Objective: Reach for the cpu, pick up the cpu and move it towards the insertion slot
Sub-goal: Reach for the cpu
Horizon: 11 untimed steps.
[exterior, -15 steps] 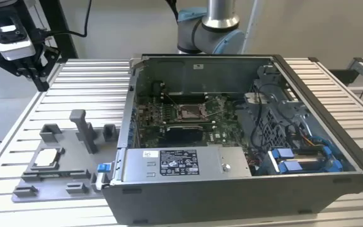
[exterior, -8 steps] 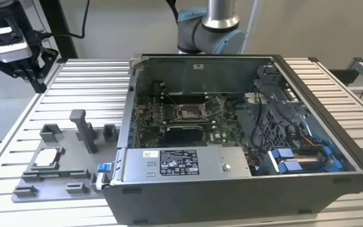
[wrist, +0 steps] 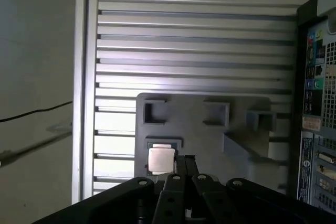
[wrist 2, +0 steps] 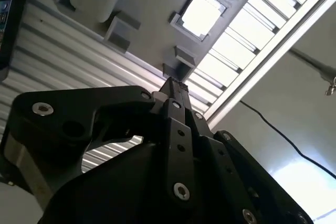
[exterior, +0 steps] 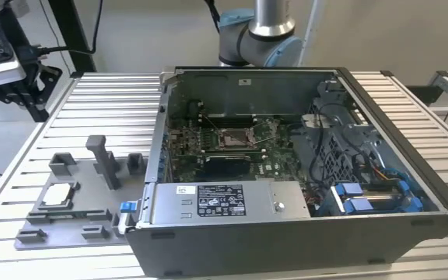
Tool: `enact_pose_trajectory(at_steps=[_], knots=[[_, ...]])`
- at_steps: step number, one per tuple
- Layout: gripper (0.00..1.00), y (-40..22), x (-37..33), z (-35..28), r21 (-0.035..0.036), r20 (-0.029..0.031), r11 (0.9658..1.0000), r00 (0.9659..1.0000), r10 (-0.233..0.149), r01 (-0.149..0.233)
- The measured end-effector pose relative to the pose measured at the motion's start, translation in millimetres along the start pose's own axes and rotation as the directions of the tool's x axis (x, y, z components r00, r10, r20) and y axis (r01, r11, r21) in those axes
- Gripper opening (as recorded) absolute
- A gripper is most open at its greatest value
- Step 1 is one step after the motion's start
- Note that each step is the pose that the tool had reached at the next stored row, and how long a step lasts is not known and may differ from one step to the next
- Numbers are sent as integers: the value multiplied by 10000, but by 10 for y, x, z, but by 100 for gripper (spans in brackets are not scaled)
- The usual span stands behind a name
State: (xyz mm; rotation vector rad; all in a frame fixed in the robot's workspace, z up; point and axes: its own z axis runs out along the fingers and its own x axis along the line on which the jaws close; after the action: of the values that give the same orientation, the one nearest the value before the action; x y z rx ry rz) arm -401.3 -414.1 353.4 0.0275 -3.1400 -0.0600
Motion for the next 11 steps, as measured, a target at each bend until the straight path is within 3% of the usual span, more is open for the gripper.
enact_pose_trajectory(at_steps=[4, 11], knots=[[0, -54, 62, 19, 0, 2, 10000, 10000, 15, -15], [0, -58, 128, 51, 0, 2, 10000, 10000, 48, -48]])
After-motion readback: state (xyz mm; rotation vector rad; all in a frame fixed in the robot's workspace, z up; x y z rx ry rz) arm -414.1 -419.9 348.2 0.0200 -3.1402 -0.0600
